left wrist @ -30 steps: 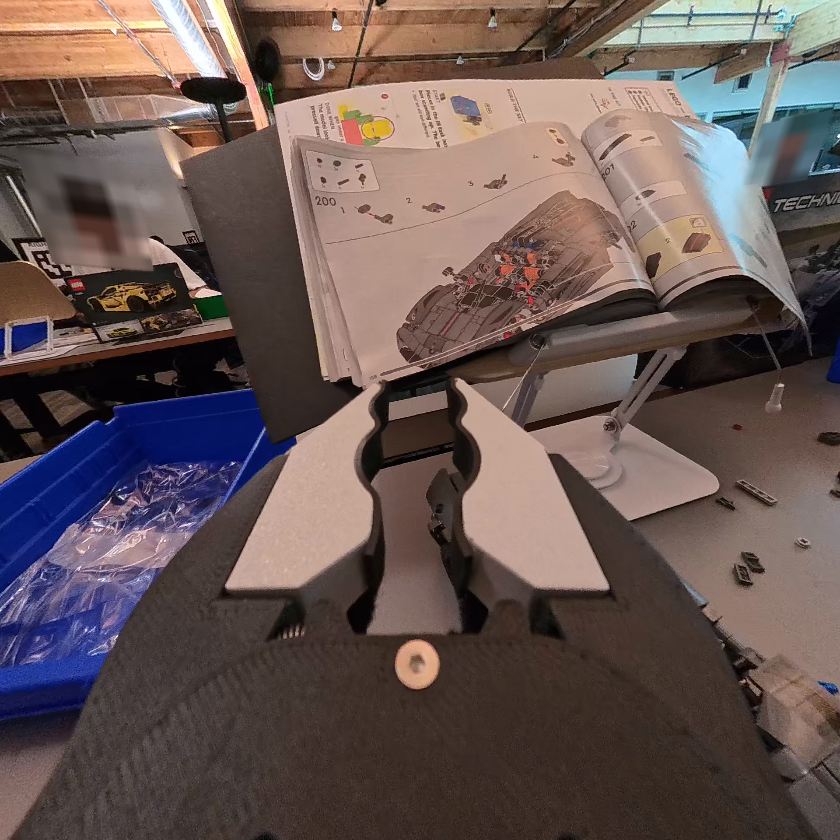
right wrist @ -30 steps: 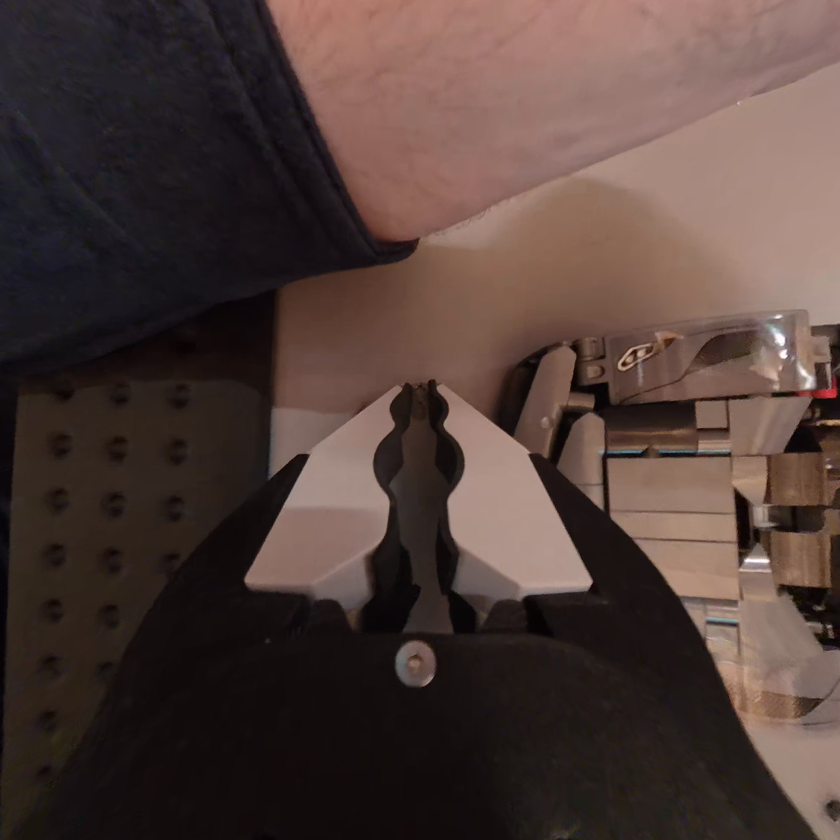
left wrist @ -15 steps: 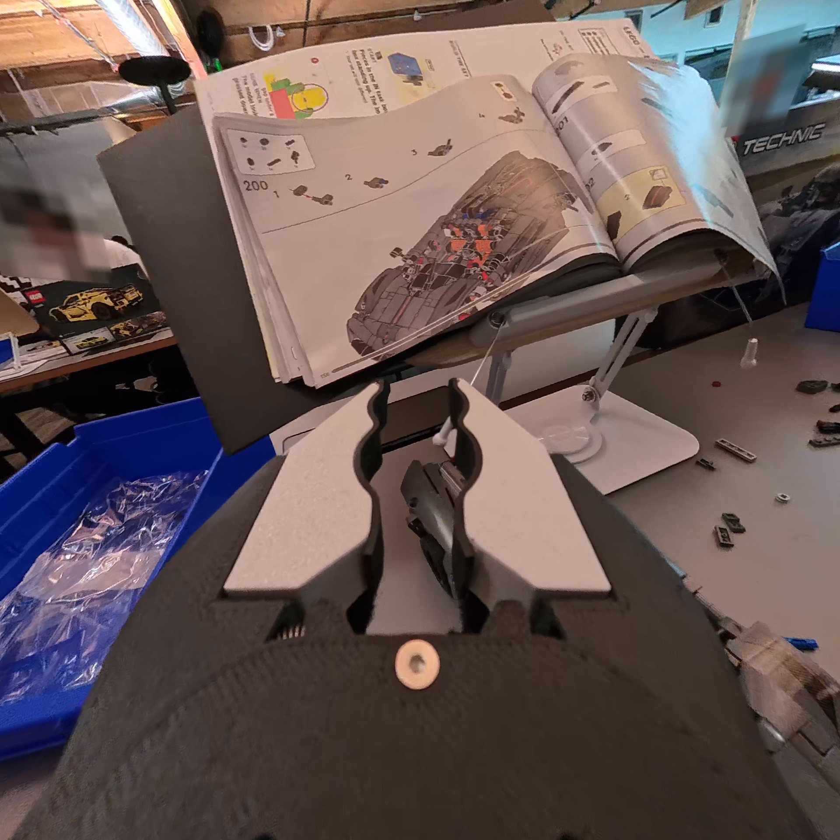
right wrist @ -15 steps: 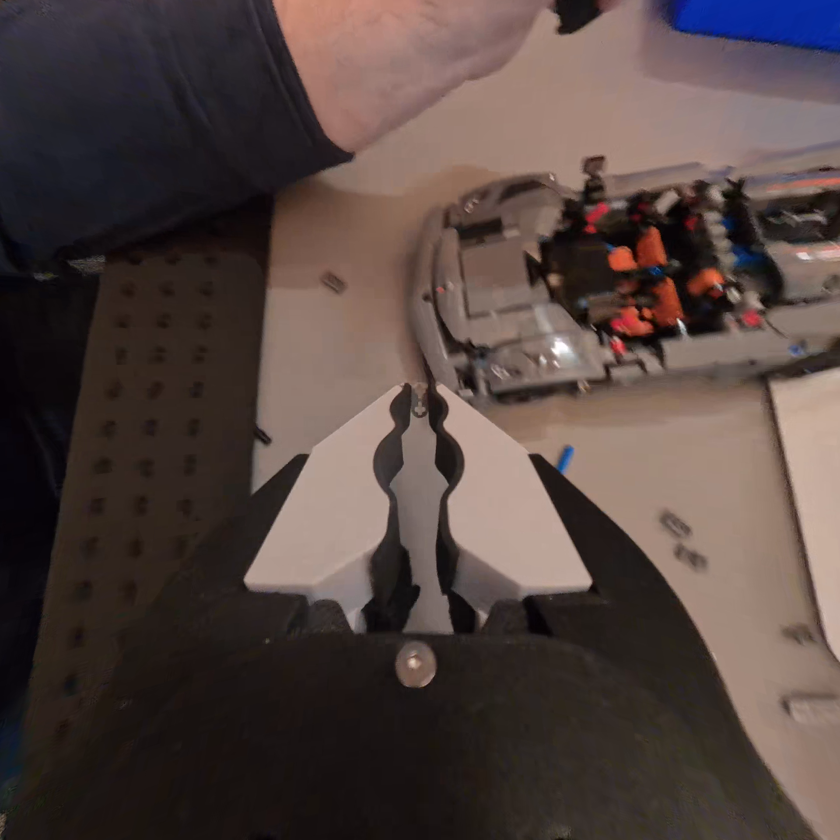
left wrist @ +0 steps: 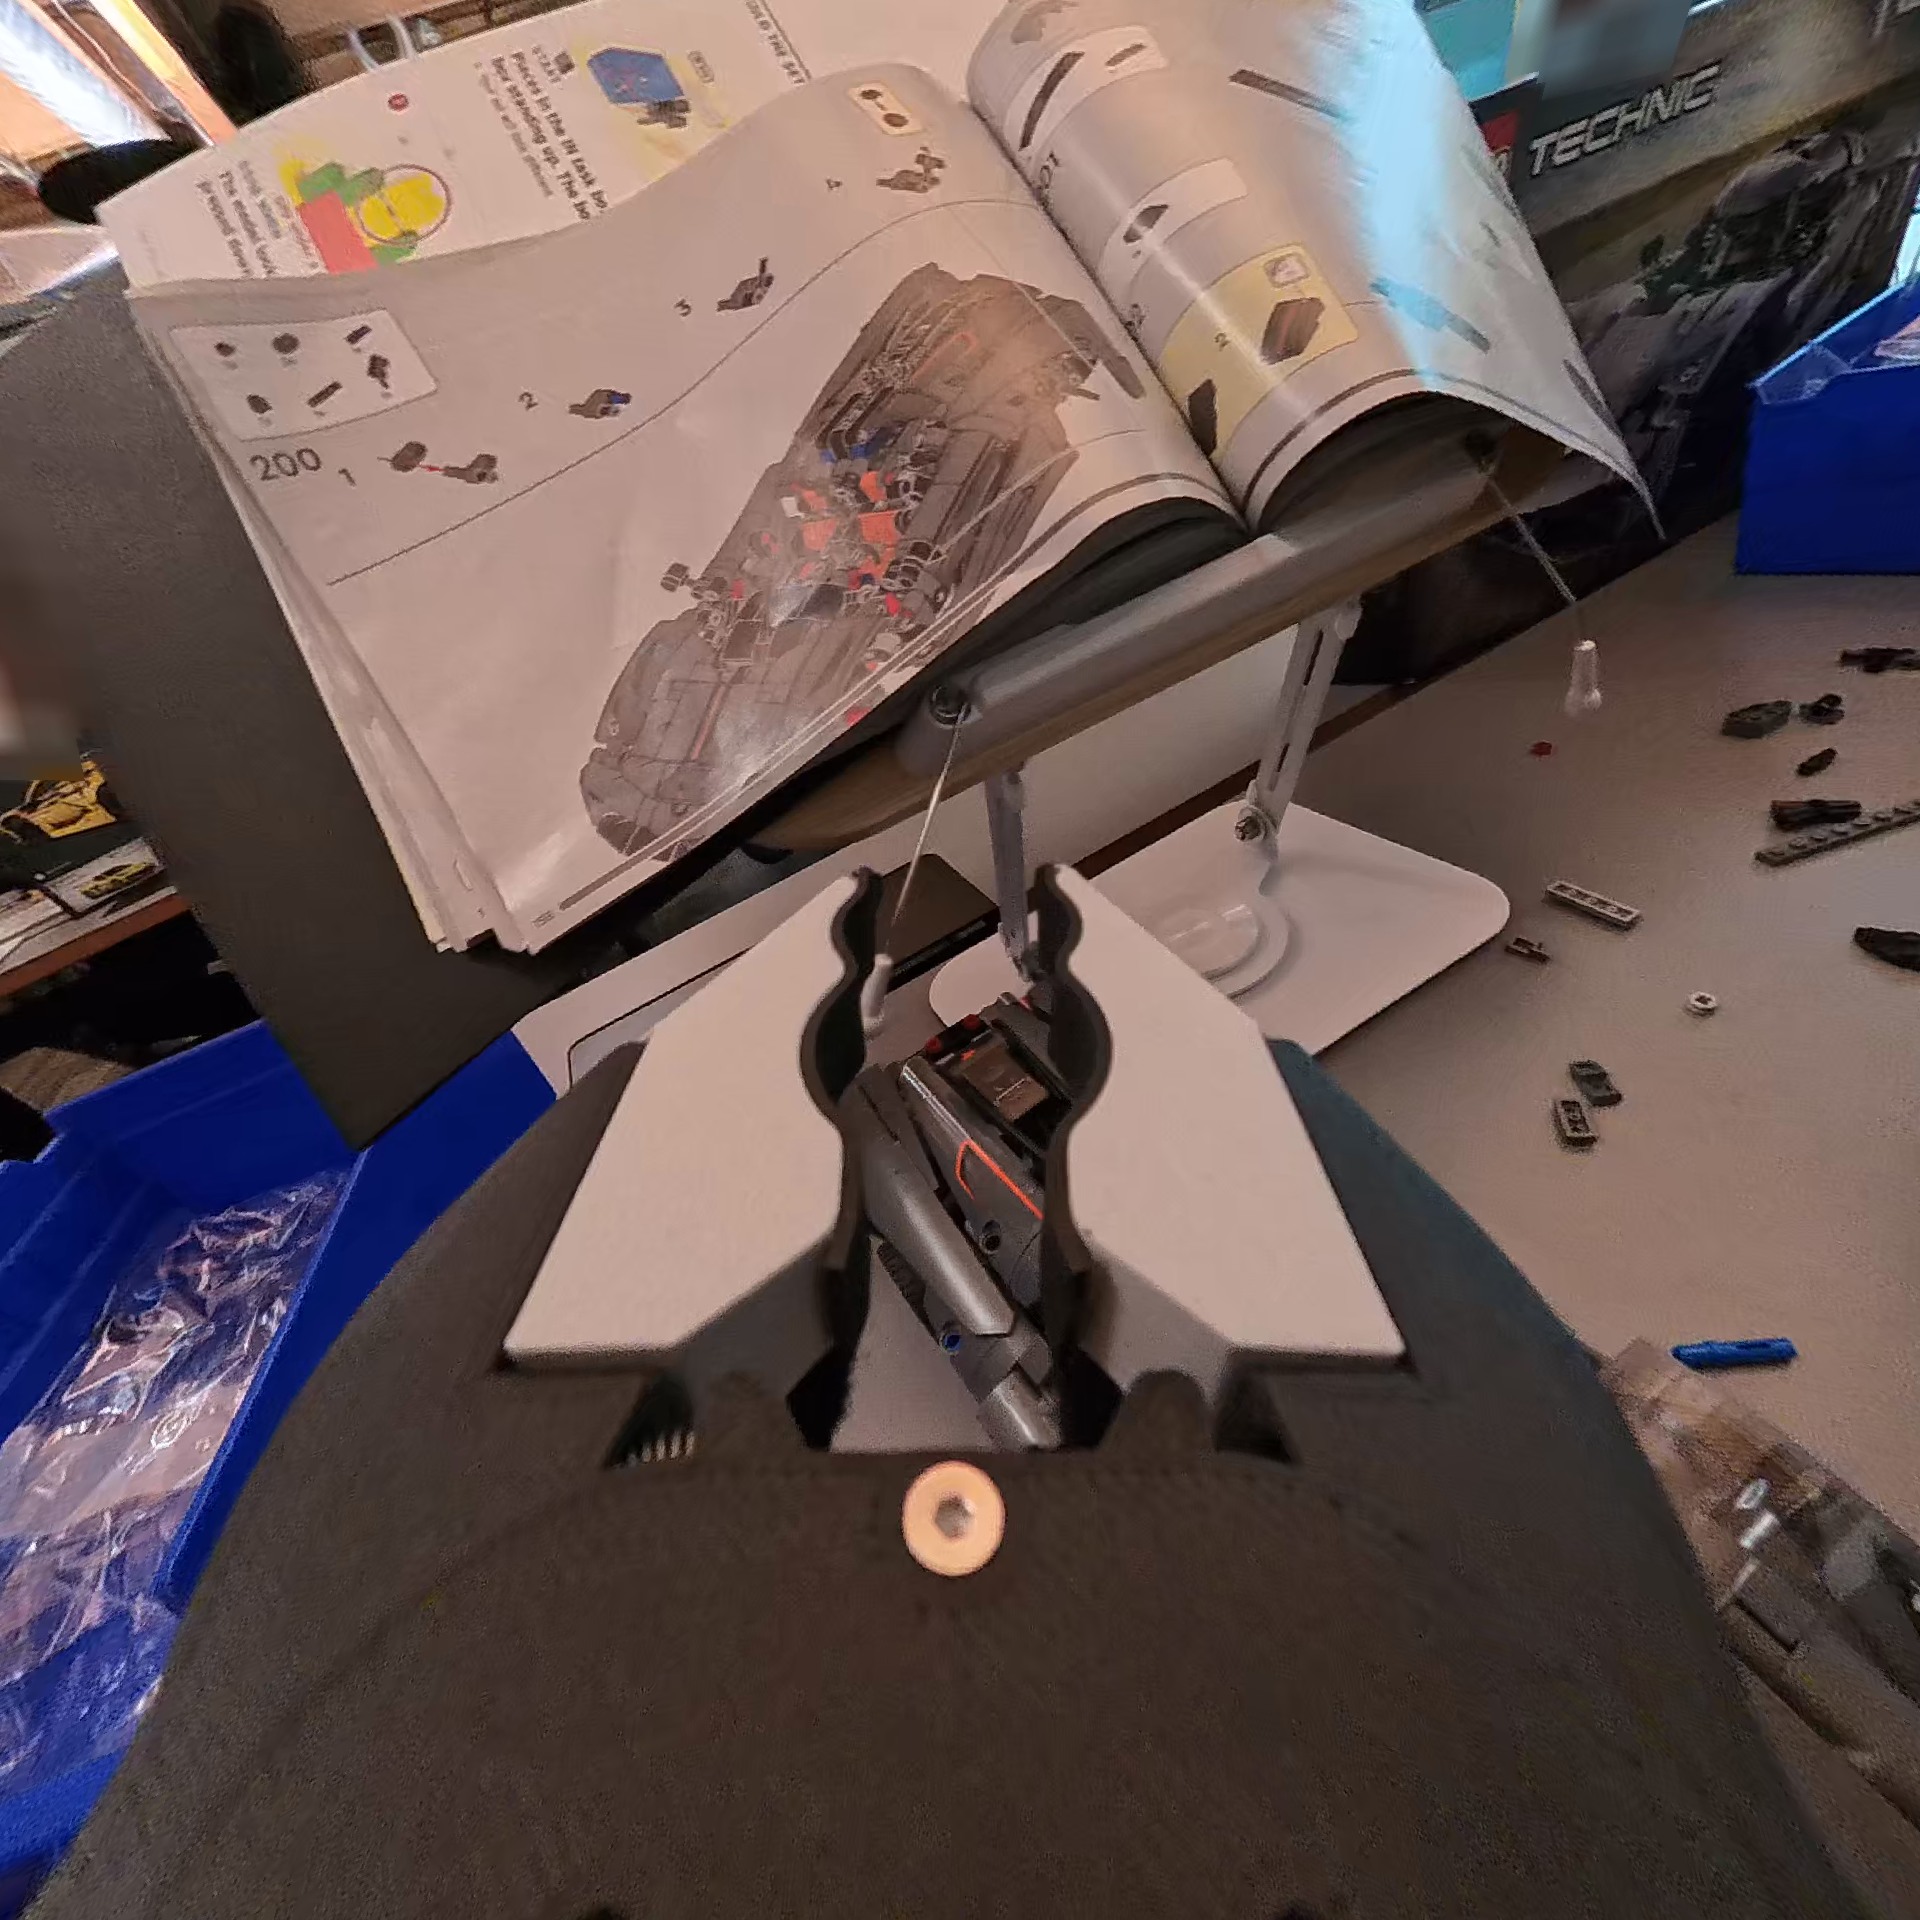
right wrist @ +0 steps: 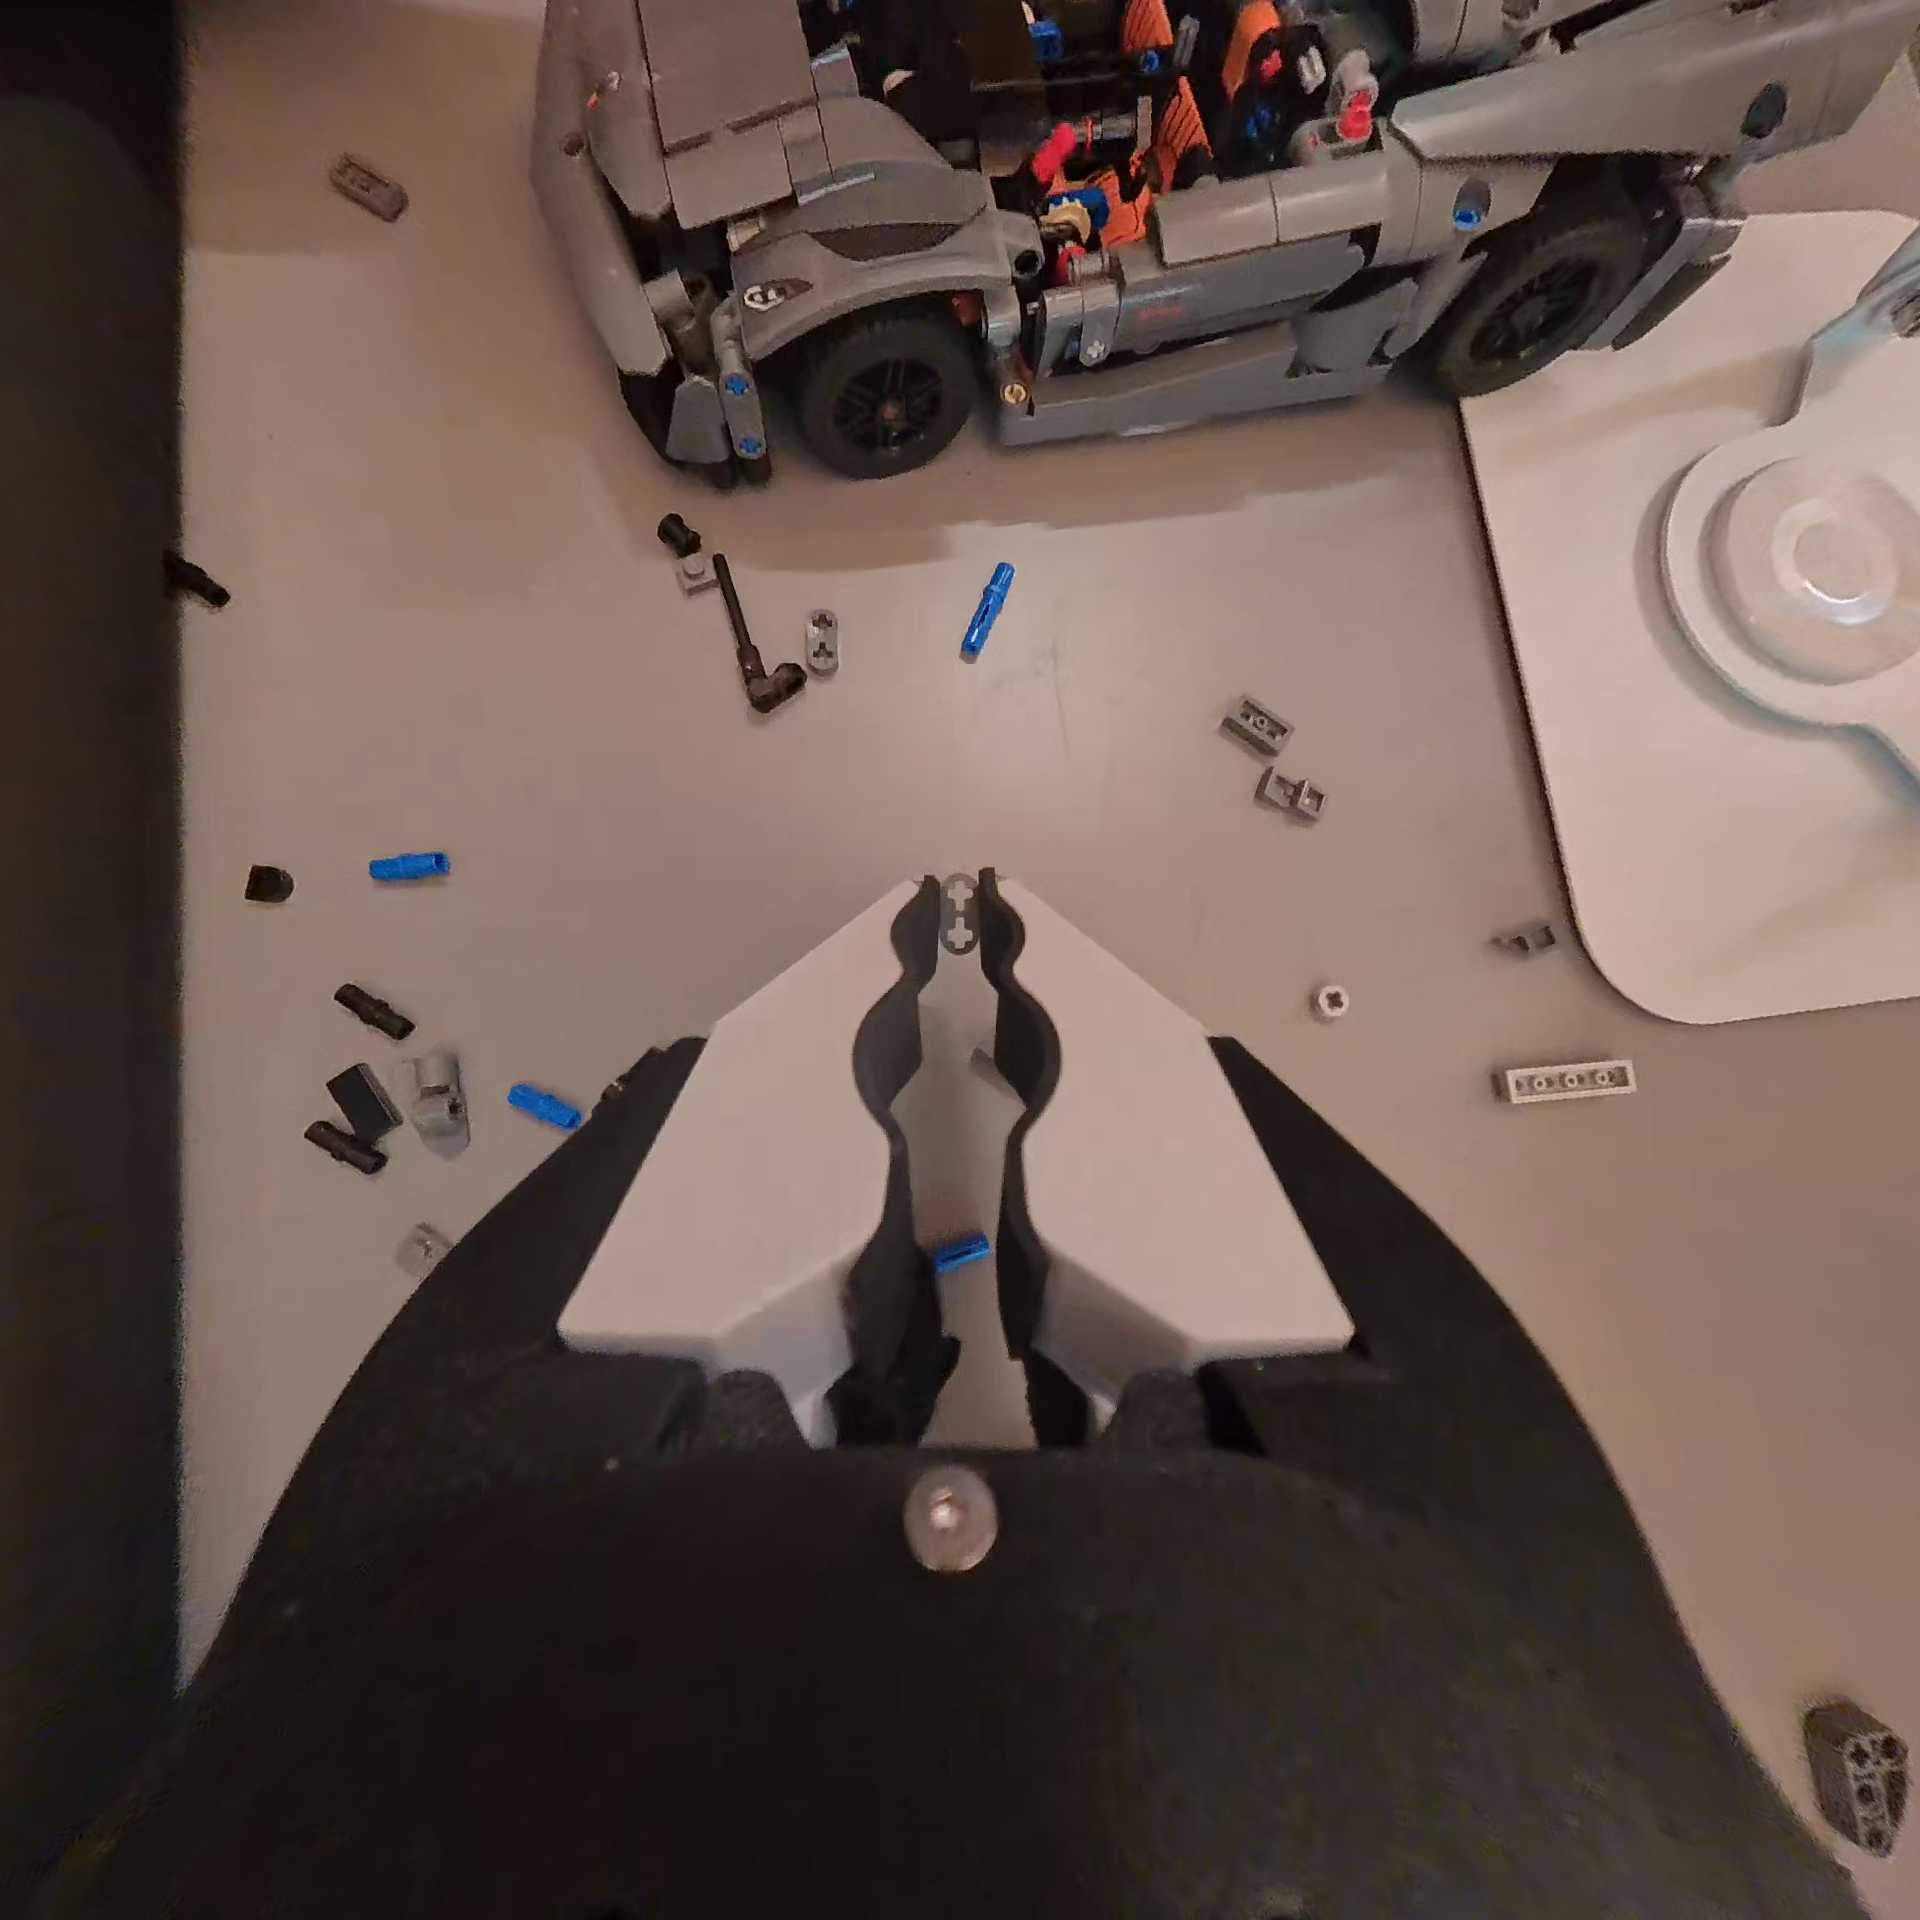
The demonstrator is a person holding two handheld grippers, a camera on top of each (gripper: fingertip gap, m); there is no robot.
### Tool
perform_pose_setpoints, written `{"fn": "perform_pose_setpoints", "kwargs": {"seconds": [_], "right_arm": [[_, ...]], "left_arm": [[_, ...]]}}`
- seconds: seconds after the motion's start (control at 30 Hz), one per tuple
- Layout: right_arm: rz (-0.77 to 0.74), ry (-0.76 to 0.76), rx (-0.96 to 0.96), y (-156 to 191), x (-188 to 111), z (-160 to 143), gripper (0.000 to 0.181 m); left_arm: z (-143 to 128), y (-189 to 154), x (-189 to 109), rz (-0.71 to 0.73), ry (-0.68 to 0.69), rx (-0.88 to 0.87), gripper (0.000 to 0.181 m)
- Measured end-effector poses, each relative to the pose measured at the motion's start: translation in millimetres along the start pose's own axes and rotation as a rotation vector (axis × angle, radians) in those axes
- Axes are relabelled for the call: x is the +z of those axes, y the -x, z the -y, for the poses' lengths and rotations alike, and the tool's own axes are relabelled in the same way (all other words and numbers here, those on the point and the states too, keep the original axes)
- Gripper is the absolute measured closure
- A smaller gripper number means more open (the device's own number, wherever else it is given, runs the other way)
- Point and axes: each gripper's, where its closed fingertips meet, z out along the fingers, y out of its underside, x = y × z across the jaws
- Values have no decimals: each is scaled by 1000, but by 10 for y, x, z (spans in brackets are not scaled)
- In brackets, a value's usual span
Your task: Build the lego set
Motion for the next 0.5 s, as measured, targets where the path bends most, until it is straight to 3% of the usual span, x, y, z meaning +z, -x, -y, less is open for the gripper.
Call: {"fn": "perform_pose_setpoints", "kwargs": {"seconds": [0.13,0.3,0.5], "right_arm": [[30,-23,45,20,-14,-29,177],[85,-152,113,40,-136,135,177],[252,-397,281,48,-404,370,177]], "left_arm": [[165,-281,17,-85,-59,85,126],[339,-774,1,-171,-88,290,125],[426,-1476,-35,-328,-118,476,126]]}}
